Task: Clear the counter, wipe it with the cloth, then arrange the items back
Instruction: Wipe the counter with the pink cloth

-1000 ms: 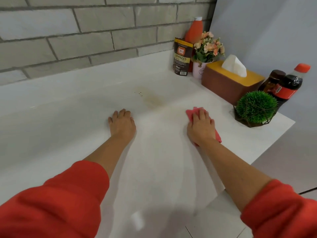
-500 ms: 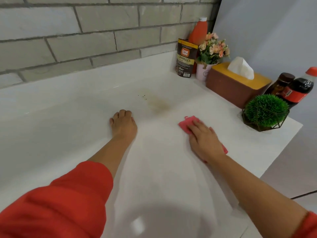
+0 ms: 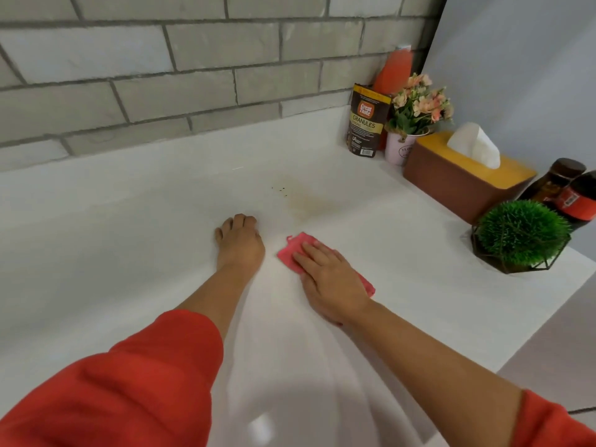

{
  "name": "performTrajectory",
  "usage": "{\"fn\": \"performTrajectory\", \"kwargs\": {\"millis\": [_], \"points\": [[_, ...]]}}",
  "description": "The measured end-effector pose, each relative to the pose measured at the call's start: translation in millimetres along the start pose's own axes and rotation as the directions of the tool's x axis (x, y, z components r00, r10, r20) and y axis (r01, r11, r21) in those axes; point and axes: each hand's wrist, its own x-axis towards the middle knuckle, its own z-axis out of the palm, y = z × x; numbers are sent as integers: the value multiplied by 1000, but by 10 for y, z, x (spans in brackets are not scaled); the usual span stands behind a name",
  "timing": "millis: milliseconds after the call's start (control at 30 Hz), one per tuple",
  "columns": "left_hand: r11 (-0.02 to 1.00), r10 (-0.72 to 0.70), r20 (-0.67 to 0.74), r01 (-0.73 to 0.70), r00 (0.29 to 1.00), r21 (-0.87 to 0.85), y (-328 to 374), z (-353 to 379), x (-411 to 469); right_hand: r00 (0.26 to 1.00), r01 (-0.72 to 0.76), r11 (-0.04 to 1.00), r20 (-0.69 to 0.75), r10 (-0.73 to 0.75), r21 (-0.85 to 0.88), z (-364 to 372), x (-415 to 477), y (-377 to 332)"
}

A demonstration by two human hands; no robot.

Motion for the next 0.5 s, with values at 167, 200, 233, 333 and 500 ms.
{"fn": "performTrajectory", "kwargs": {"millis": [167,200,233,333,500], "points": [[1000,5,-19,-5,1000,0,12,2,-15,977,-215,976,11,215,-21,-220,22,655],[1000,3,-18,-3,1000,1,11,6,-15,960,-279,959,21,280,-45,-230,143,759],[1000,3,-17,-3,1000,2,10,10,-14,943,-331,942,22,333,-63,-241,285,818],[1000,-3,-22,3,1000,-2,11,15,-11,925,-378,921,-4,379,-97,-173,721,811],[1000,-11,-34,11,999,-12,19,18,-4,989,-130,986,60,136,-100,-18,882,296]]}}
